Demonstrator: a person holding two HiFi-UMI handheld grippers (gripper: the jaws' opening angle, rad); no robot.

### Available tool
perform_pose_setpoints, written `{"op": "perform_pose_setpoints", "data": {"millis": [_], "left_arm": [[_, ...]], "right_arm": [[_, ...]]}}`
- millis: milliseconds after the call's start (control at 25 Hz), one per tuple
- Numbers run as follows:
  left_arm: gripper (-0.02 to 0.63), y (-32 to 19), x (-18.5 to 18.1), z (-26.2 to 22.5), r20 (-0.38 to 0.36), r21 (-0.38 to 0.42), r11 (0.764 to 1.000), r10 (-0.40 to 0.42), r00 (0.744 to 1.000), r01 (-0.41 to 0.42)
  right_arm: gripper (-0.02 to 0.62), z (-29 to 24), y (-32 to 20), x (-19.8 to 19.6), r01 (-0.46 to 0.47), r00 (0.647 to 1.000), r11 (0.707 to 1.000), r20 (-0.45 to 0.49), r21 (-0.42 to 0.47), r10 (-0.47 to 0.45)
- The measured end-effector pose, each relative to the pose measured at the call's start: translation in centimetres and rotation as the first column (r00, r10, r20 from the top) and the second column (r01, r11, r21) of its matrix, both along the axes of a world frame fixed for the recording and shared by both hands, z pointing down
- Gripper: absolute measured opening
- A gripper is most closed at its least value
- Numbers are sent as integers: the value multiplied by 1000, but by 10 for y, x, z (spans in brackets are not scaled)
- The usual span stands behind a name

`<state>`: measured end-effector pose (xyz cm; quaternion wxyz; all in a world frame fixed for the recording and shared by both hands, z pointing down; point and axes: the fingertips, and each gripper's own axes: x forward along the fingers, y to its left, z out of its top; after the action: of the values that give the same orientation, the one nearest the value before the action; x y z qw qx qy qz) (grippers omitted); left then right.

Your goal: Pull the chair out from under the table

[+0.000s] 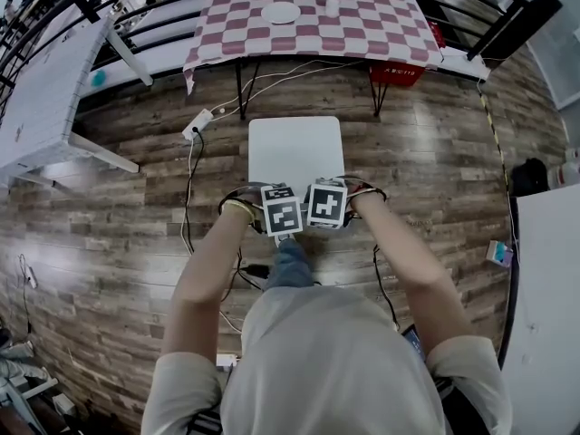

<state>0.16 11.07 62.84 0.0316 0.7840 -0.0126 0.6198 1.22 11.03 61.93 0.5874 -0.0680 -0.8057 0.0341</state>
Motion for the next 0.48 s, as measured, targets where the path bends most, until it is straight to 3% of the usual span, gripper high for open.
{"op": "perform_pose_setpoints", "data": {"millis": [480], "left_arm": [[80, 21, 2, -1, -10, 6, 1000, -5, 1000, 5]], "right_arm": [[94, -1, 21, 5, -16, 1000, 1000, -18, 0, 16]]}}
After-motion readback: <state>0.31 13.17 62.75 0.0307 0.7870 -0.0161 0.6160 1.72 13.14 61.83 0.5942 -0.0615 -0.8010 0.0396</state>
